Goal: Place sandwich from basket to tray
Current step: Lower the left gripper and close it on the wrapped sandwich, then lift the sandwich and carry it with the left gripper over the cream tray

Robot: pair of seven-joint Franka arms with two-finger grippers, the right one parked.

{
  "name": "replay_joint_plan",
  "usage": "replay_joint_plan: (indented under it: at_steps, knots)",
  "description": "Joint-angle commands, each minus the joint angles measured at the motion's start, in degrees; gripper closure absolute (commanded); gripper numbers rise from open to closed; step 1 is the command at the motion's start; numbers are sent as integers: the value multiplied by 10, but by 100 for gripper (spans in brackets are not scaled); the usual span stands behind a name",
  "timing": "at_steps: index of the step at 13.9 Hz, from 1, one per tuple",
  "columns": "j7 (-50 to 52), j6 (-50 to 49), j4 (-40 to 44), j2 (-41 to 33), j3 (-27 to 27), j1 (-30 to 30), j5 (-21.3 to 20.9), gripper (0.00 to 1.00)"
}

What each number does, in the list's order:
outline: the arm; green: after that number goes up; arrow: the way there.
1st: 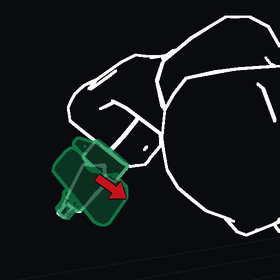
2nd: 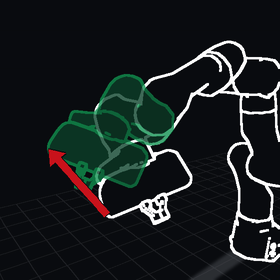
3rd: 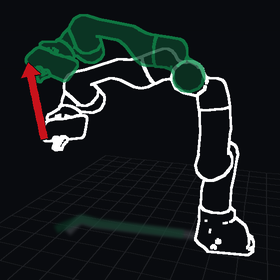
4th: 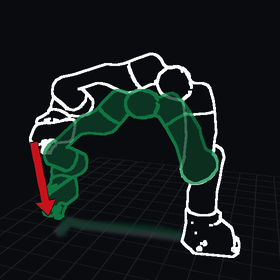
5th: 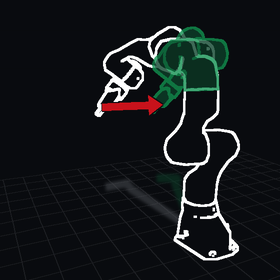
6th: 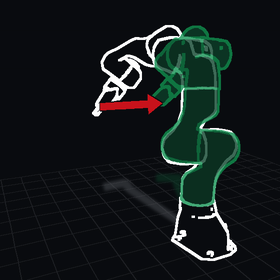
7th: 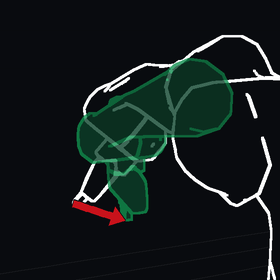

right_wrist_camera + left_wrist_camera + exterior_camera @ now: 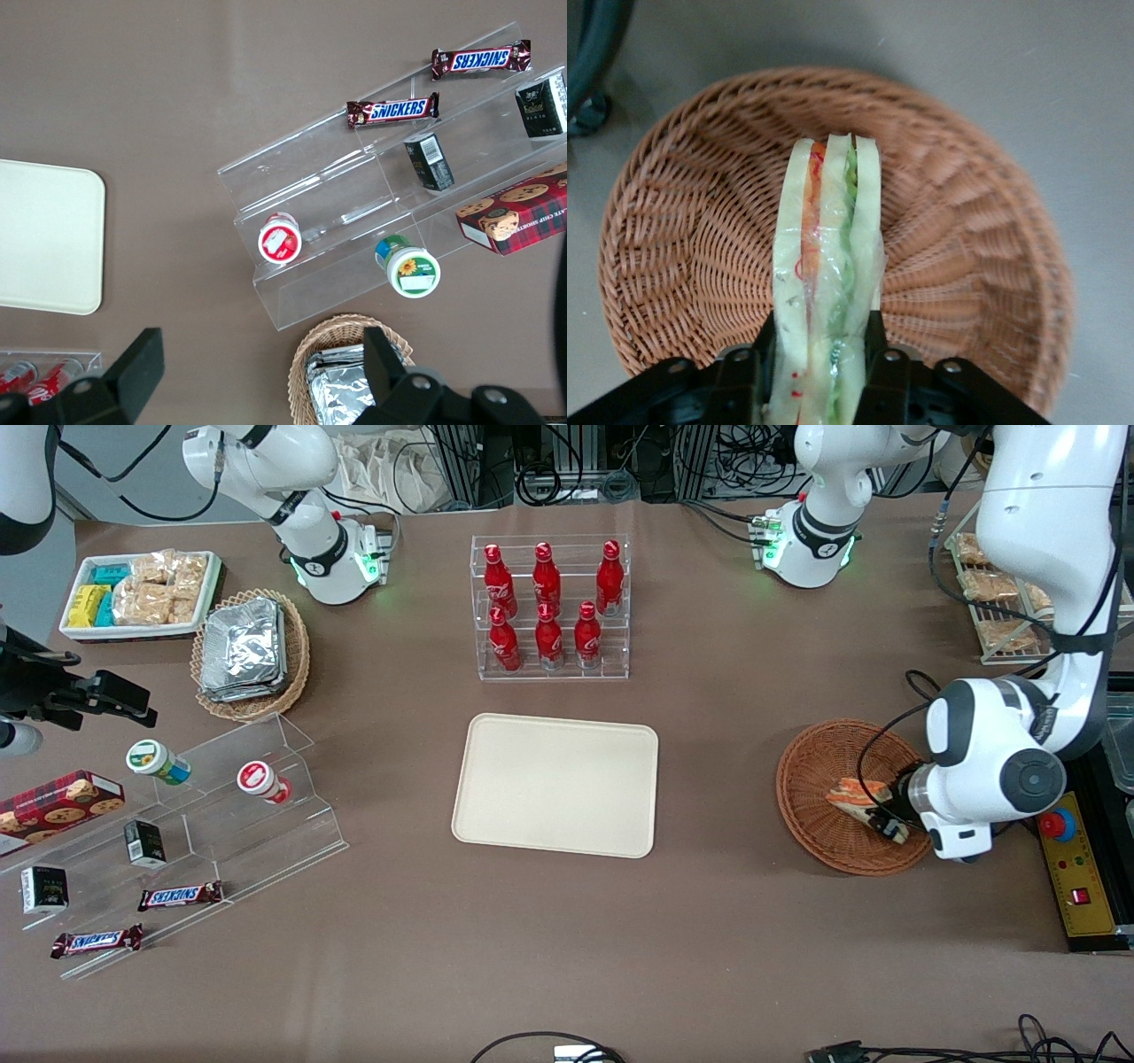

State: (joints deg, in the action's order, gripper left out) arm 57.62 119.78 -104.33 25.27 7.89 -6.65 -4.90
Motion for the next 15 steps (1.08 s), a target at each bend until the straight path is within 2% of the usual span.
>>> replay_joint_plan:
  at_steps: [1, 4, 6, 8, 9, 12, 14, 15]
  knots:
    - [-62, -96, 49, -50, 3, 2, -6, 100]
    - [-132, -272, 197, -51, 42, 3, -4, 100]
    - [-222, -318, 249, -48, 94, 4, -4, 100]
    - [-277, -319, 250, -48, 136, 5, -1, 100]
    - [-296, -317, 247, -44, 176, 5, -4, 100]
    - [-289, -293, 247, 25, 286, 8, -8, 100]
    - [-240, -227, 247, 73, 295, 71, -25, 100]
    - [-211, -194, 246, 99, 295, 95, -49, 100]
